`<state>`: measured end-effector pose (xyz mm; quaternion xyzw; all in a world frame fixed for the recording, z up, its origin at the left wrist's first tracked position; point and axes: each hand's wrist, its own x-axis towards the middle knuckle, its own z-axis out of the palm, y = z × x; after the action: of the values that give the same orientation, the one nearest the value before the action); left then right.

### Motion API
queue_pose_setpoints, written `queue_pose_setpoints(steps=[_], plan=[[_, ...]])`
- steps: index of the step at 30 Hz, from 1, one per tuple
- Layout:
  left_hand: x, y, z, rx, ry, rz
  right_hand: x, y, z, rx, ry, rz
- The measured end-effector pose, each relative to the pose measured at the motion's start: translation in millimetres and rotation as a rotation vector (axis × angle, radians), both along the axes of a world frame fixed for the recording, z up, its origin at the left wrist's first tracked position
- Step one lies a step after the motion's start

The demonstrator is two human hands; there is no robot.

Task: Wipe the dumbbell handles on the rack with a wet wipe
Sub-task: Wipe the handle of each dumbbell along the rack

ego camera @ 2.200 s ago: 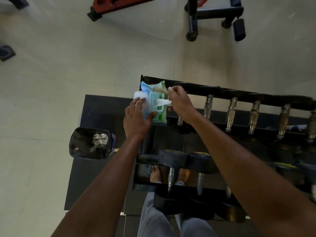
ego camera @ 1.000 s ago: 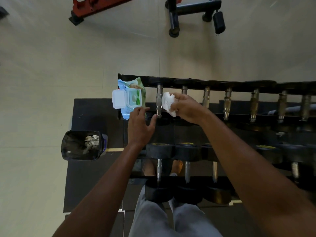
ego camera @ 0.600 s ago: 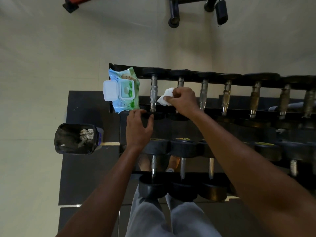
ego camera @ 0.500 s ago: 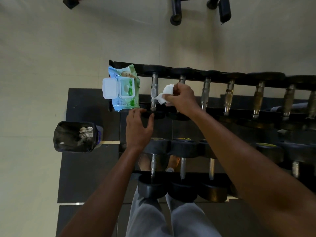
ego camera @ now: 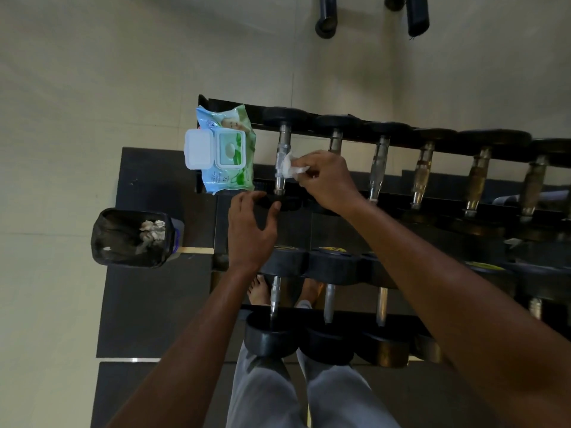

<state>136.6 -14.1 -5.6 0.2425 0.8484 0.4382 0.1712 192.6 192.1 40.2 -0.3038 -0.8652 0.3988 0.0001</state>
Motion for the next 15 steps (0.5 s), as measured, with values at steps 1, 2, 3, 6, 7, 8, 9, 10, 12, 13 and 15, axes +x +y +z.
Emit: queue_pose_setpoints(steps=[1,2,3,6,7,8,9,10,12,13,15], plan=[[0,0,-1,0.014,-0.015,0.013,0,0,-1,0.051,0.024,0.04],[1,-1,-2,0.022,-0.032,0.024,0,0,-4,0.098,0.039,0.085],[1,-1,-3,0.028,-0.049,0.032,-1,0,-6,0.144,0.04,0.139],[2,-1,-5,0.049,-0.072,0.039,-4,-2,-10,0.28,-0.014,0.306],[2,-2,-7,0.057,-0.07,0.04,-5,-1,-11,0.31,-0.026,0.351],[2,-2,-9,0.063,-0.064,0.04,-5,0,-12,0.345,-0.028,0.389],[2,-2,-10,0.068,-0.058,0.04,-6,3,-12,0.392,-0.024,0.426],[2,-3,-13,0.074,-0.058,0.043,-8,5,-14,0.445,-0.017,0.464],[3,-3,-16,0.088,-0.073,0.05,-11,8,-16,0.507,-0.02,0.535],[3,-3,-18,0.097,-0.076,0.055,-15,8,-16,0.519,-0.025,0.569],[4,-3,-20,0.11,-0.073,0.063,-24,8,-17,0.553,-0.038,0.642]])
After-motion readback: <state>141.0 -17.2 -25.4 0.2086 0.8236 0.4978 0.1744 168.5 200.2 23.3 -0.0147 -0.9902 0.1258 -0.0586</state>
